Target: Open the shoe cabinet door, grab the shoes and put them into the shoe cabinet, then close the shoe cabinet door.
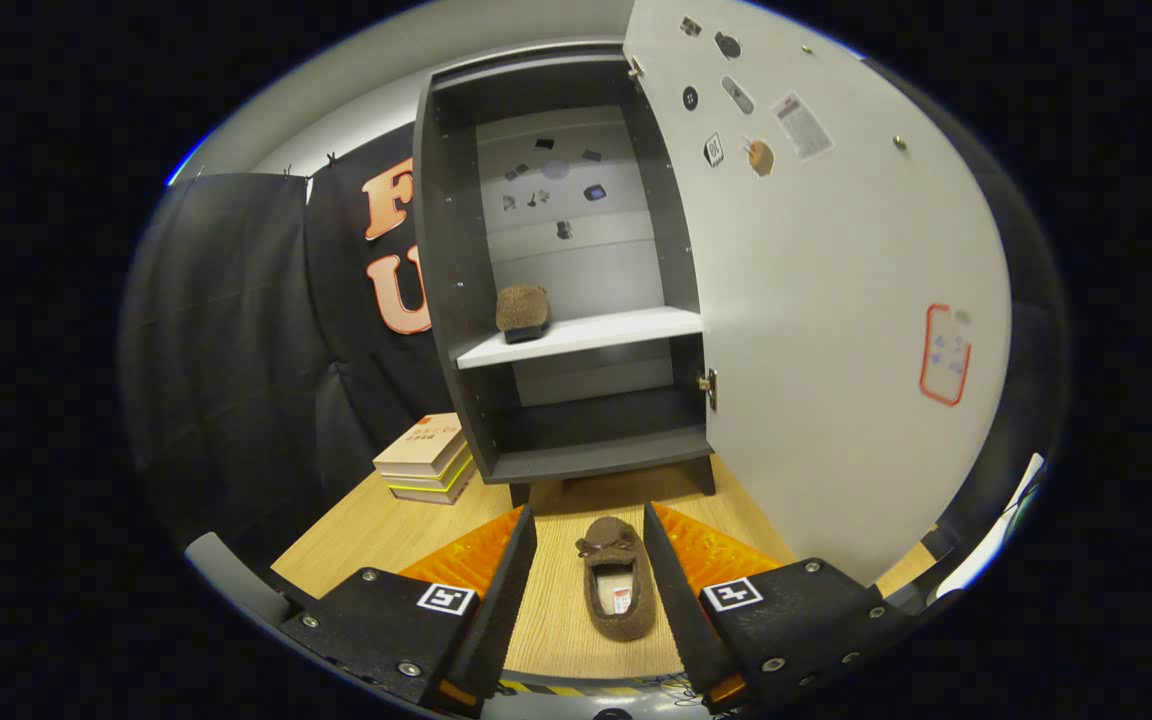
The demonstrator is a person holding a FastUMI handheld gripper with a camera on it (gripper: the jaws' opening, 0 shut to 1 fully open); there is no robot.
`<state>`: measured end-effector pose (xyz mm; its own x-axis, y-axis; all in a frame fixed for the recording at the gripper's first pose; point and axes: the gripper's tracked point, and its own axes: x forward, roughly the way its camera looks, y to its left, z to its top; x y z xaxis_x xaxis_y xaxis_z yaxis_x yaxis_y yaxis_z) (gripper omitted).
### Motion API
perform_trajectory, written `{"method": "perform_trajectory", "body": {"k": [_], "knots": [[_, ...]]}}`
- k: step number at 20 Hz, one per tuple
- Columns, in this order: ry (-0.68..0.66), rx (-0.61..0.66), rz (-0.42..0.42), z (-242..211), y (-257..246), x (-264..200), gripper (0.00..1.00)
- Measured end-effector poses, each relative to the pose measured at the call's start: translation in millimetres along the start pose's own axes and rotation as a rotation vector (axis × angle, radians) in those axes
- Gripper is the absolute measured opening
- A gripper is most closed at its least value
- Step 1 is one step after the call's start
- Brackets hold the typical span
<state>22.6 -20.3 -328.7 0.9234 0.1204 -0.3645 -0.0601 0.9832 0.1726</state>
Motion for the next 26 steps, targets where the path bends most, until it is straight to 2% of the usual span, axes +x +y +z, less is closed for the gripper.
{"method": "perform_trajectory", "body": {"k": [7,12,21,26], "knots": [[0.108,0.032,0.056,-57.4,8.4,59.2,0.72],[0.195,0.001,0.022,-93.7,14.1,94.1,0.64],[0.299,-0.077,-0.036,-167.9,9.3,147.5,0.62],[0.283,-0.127,-0.044,-178.2,8.1,168.1,0.50]]}}
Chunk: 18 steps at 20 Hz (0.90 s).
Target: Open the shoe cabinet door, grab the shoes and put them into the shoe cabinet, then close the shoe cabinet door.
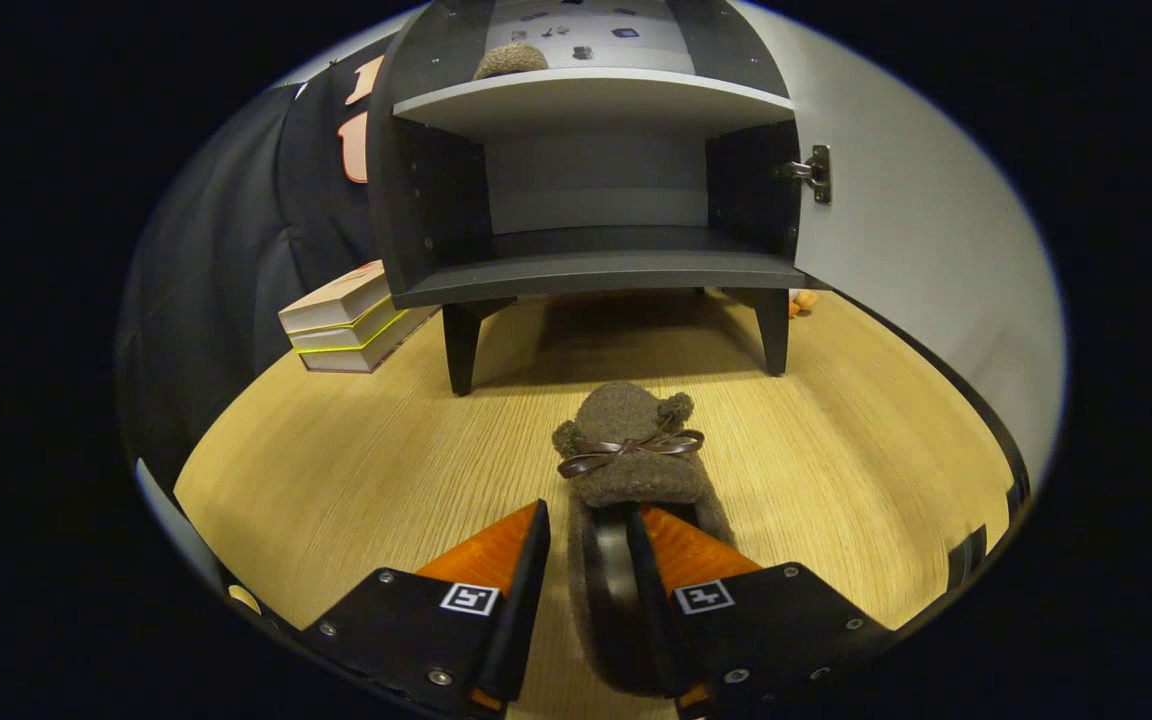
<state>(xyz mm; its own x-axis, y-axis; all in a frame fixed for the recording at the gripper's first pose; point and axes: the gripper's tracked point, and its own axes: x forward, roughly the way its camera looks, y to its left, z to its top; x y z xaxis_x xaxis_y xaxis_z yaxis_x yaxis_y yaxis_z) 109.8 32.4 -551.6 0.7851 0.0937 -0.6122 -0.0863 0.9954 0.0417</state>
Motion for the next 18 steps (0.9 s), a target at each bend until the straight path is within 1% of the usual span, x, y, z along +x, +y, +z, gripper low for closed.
{"method": "perform_trajectory", "body": {"k": [3,5,6,7,8,9,10,12,14,16,18], "knots": [[-0.022,-0.022,-0.013,3.2,1.7,11.1,0.44],[-0.034,-0.020,-0.033,4.0,-0.7,19.8,0.37],[-0.038,-0.021,-0.041,3.5,-0.9,24.7,0.32],[-0.038,-0.017,-0.039,3.0,0.3,28.6,0.29],[-0.036,-0.012,-0.039,1.8,1.8,31.9,0.22],[-0.042,-0.008,-0.029,3.5,5.6,33.4,0.17],[-0.047,-0.020,-0.028,5.1,7.1,34.5,0.11],[-0.035,-0.046,-0.032,4.2,7.6,34.4,0.06],[-0.009,-0.008,-0.028,5.4,8.0,33.5,0.05],[-0.012,0.008,-0.022,13.1,7.9,28.8,0.05],[-0.026,-0.011,-0.014,23.3,9.2,18.9,0.04]]}}
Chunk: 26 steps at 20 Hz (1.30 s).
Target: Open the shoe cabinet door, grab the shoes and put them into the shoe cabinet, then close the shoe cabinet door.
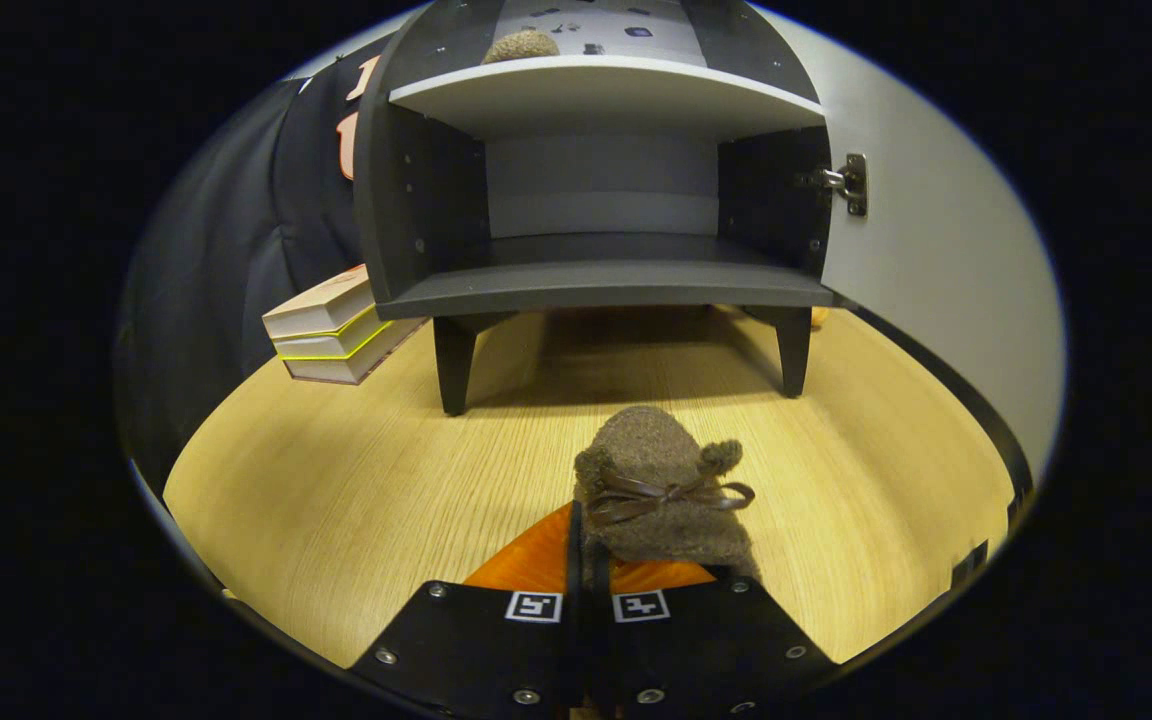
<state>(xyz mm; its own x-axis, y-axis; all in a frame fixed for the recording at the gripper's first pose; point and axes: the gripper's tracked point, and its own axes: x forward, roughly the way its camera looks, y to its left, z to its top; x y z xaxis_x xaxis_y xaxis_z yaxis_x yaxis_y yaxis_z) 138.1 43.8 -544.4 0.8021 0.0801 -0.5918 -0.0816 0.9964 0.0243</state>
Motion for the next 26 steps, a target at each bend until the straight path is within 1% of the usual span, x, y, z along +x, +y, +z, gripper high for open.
{"method": "perform_trajectory", "body": {"k": [3,6,8,12,16,20,26], "knots": [[-0.020,-0.023,0.013,16.3,2.5,-17.4,0.04],[-0.020,0.006,0.021,37.9,4.5,-40.0,0.05],[-0.041,0.024,0.019,64.3,7.2,-62.0,0.05],[-0.072,0.012,0.001,120.2,7.4,-104.4,0.04],[-0.130,0.039,-0.038,172.7,0.5,-133.6,0.04],[-0.187,0.061,-0.075,218.7,-9.4,-143.2,0.04],[-0.228,0.038,-0.073,288.2,-31.9,-125.5,0.04]]}}
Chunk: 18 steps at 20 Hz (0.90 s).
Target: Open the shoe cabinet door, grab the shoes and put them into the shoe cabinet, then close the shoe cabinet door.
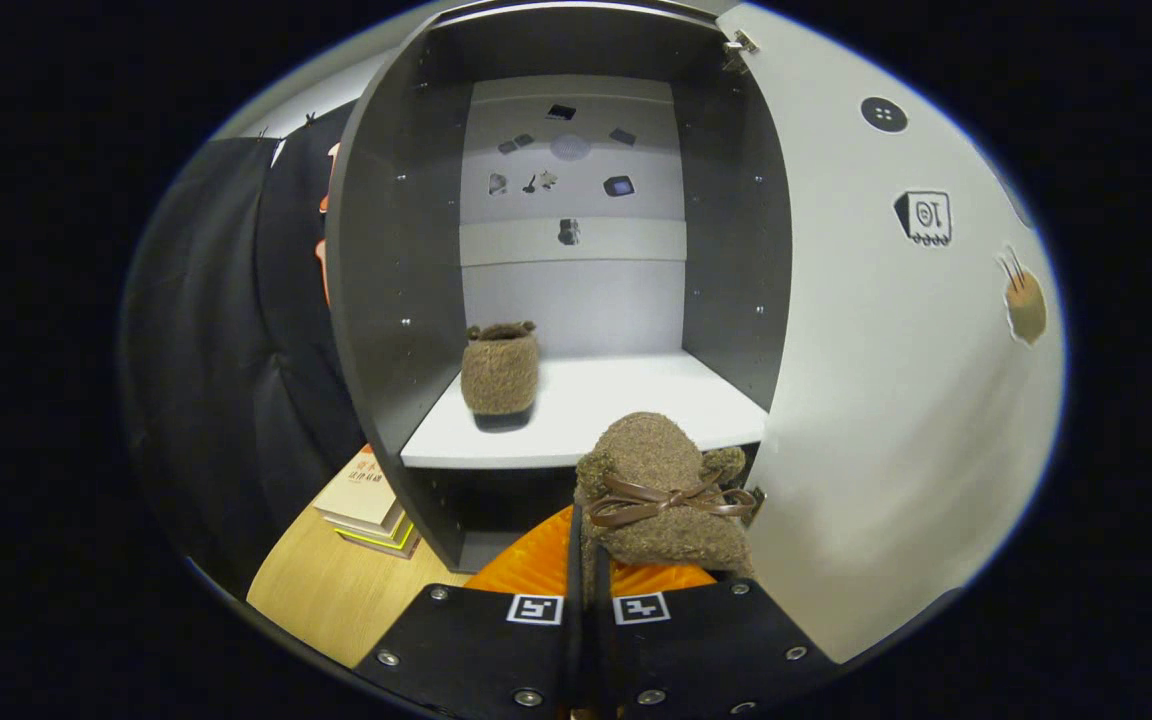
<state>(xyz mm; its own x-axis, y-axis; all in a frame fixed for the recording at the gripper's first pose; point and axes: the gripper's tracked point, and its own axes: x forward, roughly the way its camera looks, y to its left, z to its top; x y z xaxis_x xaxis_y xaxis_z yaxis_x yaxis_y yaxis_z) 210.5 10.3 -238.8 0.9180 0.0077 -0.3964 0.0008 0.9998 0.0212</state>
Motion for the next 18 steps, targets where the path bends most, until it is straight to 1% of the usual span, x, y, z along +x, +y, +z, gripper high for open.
{"method": "perform_trajectory", "body": {"k": [2,5,8,15,18], "knots": [[-0.015,-0.012,0.020,18.8,-2.6,14.3,0.04],[-0.032,-0.024,0.020,39.4,-11.6,40.2,0.04],[-0.055,-0.002,0.048,60.7,-11.4,67.4,0.04],[-0.085,0.005,0.103,94.6,-3.8,133.0,0.04],[-0.077,0.008,0.126,102.9,0.9,163.5,0.04]]}}
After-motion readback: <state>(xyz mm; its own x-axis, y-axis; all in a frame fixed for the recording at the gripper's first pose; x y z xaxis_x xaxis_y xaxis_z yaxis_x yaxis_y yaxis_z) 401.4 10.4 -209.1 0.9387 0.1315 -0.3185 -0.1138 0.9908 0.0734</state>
